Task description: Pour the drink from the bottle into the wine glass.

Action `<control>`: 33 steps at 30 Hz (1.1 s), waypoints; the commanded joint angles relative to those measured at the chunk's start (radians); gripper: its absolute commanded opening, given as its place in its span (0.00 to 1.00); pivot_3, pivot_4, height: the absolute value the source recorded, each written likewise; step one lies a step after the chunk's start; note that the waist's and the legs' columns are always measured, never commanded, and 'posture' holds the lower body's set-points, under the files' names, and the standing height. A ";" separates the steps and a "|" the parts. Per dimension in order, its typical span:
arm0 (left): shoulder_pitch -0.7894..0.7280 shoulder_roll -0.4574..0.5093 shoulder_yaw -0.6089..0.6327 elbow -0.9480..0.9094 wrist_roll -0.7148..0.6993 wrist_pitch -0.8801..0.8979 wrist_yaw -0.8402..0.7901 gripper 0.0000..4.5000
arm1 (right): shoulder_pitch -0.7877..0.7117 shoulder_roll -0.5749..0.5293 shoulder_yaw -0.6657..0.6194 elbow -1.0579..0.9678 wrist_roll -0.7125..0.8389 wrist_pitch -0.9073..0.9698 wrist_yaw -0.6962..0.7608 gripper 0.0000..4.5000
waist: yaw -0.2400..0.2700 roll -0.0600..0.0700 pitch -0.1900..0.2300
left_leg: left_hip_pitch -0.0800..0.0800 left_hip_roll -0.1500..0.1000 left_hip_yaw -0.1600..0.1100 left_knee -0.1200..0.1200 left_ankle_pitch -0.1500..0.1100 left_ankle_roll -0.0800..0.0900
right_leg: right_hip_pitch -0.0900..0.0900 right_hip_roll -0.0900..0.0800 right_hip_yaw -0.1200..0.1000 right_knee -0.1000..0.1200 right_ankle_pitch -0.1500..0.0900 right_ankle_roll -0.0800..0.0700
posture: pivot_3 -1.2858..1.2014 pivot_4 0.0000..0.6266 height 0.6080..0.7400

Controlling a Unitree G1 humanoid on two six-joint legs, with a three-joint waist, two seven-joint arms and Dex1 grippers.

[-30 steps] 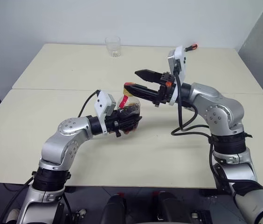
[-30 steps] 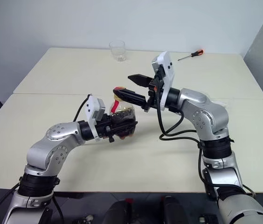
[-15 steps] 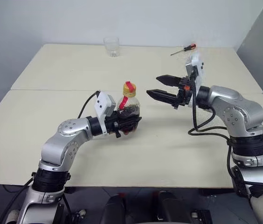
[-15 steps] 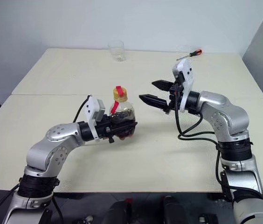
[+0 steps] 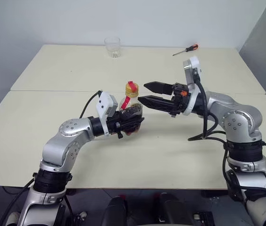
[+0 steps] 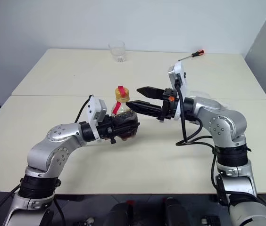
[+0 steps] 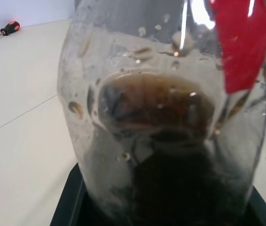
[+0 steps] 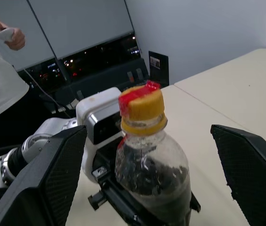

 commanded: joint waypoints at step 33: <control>-0.020 -0.006 0.016 -0.037 -0.008 -0.029 -0.004 0.42 | 0.019 -0.108 -0.037 0.022 -0.059 -0.082 0.043 0.99 | 0.000 0.000 0.000 | 0.000 0.000 0.000 0.000 0.000 0.000 | 0.000 0.000 0.000 0.000 0.000 0.000 | 0.52 0.24 1.00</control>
